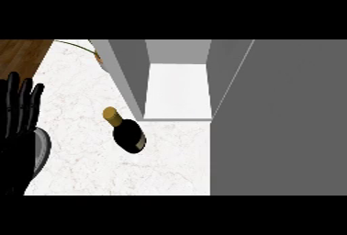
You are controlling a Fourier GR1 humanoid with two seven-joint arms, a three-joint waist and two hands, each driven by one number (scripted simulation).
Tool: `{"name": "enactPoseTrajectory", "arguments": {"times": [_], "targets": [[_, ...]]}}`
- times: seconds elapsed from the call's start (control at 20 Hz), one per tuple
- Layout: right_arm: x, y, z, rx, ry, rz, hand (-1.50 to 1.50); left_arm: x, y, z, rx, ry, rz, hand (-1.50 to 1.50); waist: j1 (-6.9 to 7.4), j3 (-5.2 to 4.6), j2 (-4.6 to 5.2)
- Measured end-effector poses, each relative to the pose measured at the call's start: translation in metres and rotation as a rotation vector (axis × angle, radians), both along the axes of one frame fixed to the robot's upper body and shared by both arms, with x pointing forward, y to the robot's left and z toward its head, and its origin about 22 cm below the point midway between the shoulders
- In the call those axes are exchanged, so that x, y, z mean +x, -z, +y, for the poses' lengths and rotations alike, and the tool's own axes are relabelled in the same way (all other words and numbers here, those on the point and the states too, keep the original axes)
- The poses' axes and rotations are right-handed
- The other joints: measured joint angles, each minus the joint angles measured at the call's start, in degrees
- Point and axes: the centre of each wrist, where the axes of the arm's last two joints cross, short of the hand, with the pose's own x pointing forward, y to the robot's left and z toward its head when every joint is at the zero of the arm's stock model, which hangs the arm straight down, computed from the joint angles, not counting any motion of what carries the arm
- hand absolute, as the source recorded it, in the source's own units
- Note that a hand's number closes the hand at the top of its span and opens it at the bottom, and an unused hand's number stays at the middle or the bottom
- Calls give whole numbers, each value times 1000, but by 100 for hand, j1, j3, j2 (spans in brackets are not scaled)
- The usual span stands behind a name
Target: Pick up the wine, place it into the cabinet and close the cabinet
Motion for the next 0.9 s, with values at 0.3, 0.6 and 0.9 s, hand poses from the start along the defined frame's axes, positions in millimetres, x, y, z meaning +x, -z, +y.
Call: {"name": "enactPoseTrajectory", "arguments": {"times": [0.3, 0.6, 0.9], "targets": [[-18, 0, 4, -34, -34, 16, -150, 9, 0, -52, 23, -124, -38, -150, -50, 104, 69], [-35, -4, 17, -12, -278, 106, -150, 16, -3, -108, -194, -100, 42, -150, -135, 122, 93], [-59, -27, 15, -7, -333, 125, -150, 23, -16, -167, -253, -98, 54, -150, -80, 127, 92]]}}
